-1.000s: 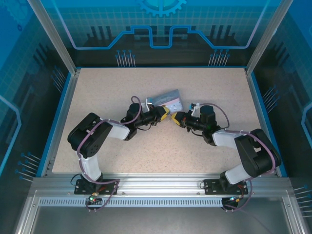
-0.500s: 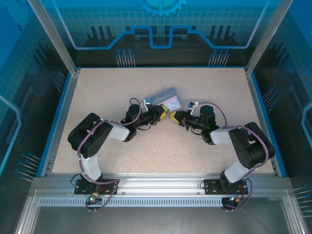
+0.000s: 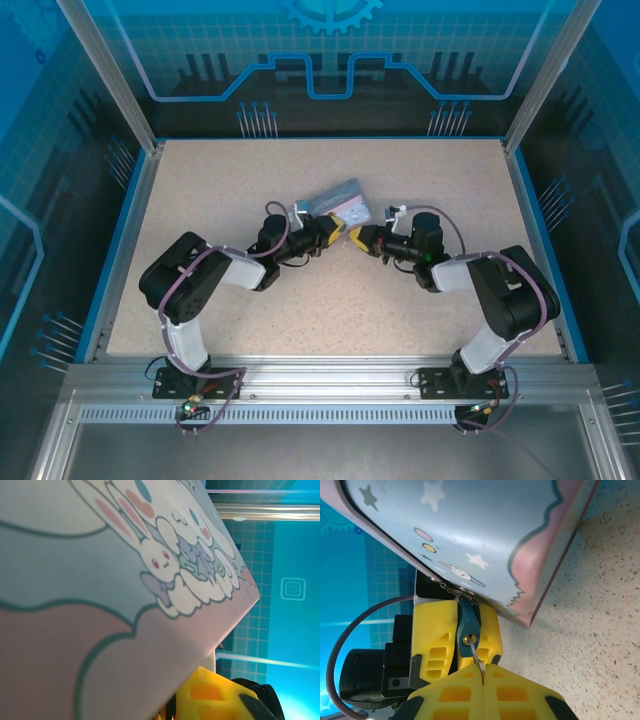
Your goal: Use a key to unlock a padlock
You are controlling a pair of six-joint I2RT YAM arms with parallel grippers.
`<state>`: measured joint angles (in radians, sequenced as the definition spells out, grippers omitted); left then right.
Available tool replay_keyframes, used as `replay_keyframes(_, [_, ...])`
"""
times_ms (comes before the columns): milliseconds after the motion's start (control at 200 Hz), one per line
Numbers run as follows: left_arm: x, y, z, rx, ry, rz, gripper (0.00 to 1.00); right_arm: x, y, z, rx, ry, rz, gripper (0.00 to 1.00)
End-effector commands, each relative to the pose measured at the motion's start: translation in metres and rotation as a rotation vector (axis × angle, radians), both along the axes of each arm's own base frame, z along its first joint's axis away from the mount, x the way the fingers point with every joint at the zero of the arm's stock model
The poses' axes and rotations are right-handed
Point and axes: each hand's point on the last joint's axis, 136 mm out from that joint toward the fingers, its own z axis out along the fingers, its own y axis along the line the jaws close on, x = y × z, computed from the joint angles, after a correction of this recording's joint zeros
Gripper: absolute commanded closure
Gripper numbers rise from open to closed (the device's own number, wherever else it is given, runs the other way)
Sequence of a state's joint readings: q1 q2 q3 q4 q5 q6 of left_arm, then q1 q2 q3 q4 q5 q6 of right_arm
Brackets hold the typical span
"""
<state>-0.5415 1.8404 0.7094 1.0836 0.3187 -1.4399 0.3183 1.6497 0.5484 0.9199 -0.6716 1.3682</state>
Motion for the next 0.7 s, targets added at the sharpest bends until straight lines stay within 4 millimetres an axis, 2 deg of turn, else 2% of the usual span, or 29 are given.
replay_keyframes(0, [-0.017, -0.015, 0.042, -0.079, -0.113, -0.081, 1.00, 0.010, -0.001, 0.015, -0.001, -0.037, -0.005, 1.00])
replay_keyframes(185, [-0.019, -0.016, 0.042, -0.068, -0.112, -0.088, 1.00, 0.014, 0.004, 0.022, 0.006, -0.031, 0.024, 1.00])
replay_keyframes(360, [-0.019, -0.015, 0.040, -0.047, -0.111, -0.088, 1.00, 0.015, 0.004, 0.016, -0.036, 0.002, 0.067, 1.00])
replay_keyframes(690, [-0.019, -0.016, 0.037, 0.016, -0.114, -0.092, 1.00, 0.021, 0.011, 0.024, 0.020, 0.028, 0.087, 1.00])
